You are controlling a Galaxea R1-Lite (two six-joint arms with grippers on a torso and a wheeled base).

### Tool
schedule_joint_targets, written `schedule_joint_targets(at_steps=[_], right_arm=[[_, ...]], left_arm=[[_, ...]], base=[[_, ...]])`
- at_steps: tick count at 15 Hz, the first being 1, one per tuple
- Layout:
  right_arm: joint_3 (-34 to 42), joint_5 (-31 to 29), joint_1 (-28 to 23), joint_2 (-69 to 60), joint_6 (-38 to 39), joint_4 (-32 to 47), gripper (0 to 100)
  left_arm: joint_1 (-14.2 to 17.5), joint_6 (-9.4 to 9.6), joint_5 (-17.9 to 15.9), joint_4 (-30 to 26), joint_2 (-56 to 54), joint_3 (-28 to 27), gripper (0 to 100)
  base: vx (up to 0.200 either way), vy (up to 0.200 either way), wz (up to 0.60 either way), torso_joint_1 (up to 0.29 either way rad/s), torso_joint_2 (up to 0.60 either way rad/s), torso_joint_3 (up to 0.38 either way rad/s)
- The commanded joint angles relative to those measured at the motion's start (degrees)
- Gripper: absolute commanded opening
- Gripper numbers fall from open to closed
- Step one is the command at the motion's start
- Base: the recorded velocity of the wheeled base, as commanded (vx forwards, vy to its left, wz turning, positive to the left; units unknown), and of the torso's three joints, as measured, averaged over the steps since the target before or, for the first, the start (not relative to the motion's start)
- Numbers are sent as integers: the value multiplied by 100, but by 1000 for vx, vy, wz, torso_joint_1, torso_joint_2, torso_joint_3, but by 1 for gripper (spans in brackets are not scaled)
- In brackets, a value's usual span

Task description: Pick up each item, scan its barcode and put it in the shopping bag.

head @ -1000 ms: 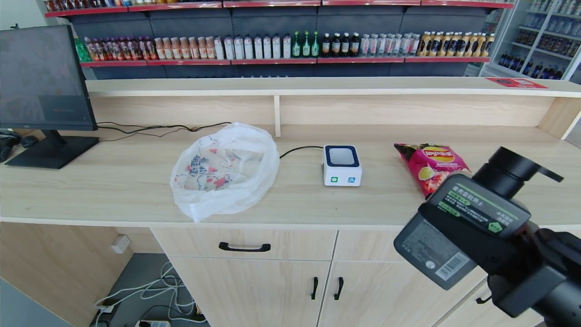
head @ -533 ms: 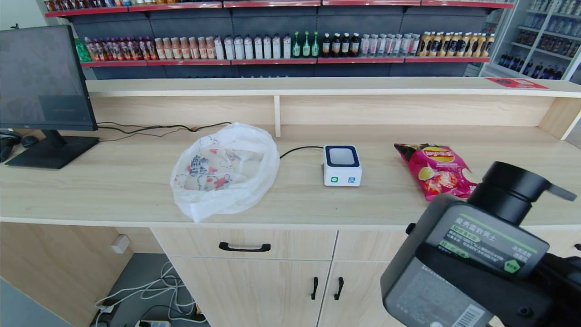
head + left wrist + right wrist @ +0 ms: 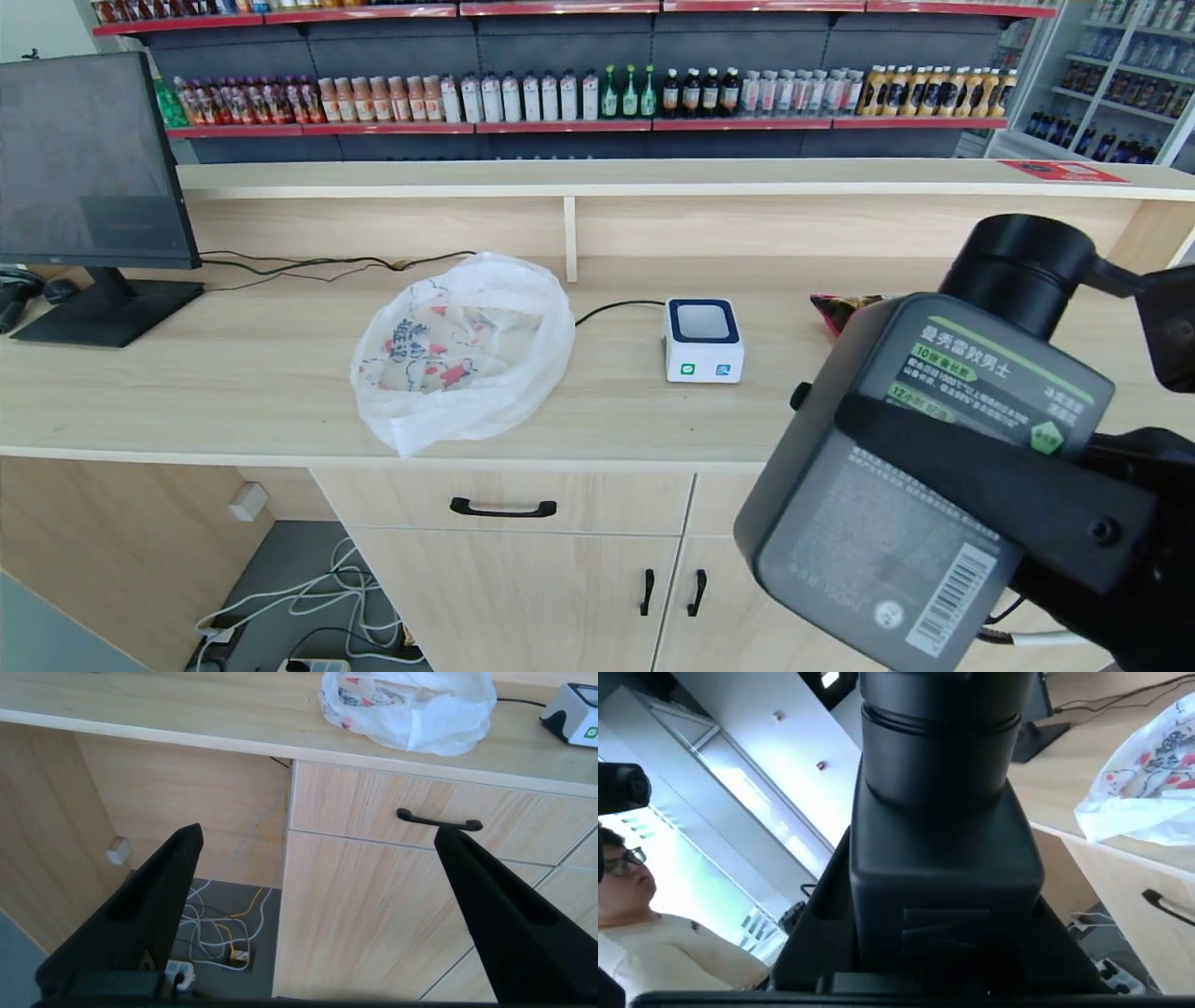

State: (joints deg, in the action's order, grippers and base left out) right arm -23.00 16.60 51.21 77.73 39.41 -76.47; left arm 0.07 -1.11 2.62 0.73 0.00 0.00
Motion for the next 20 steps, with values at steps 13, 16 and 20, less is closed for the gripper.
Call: schedule_joint_targets(at_steps=[13, 16, 20], right_arm=[[-468, 572, 214, -38, 357, -184, 0], [-231, 537, 117, -311, 67, -201, 0], [-495, 291, 91, -381, -1076, 317, 0]], left_arm=[[1, -3, 2, 6, 0, 0, 100], [1, -3, 2, 6, 0, 0, 100], [1, -3, 2, 6, 0, 0, 100]], base=[[0, 0, 0, 0, 0, 0], [0, 0, 0, 0, 0, 0], [0, 0, 0, 0, 0, 0]])
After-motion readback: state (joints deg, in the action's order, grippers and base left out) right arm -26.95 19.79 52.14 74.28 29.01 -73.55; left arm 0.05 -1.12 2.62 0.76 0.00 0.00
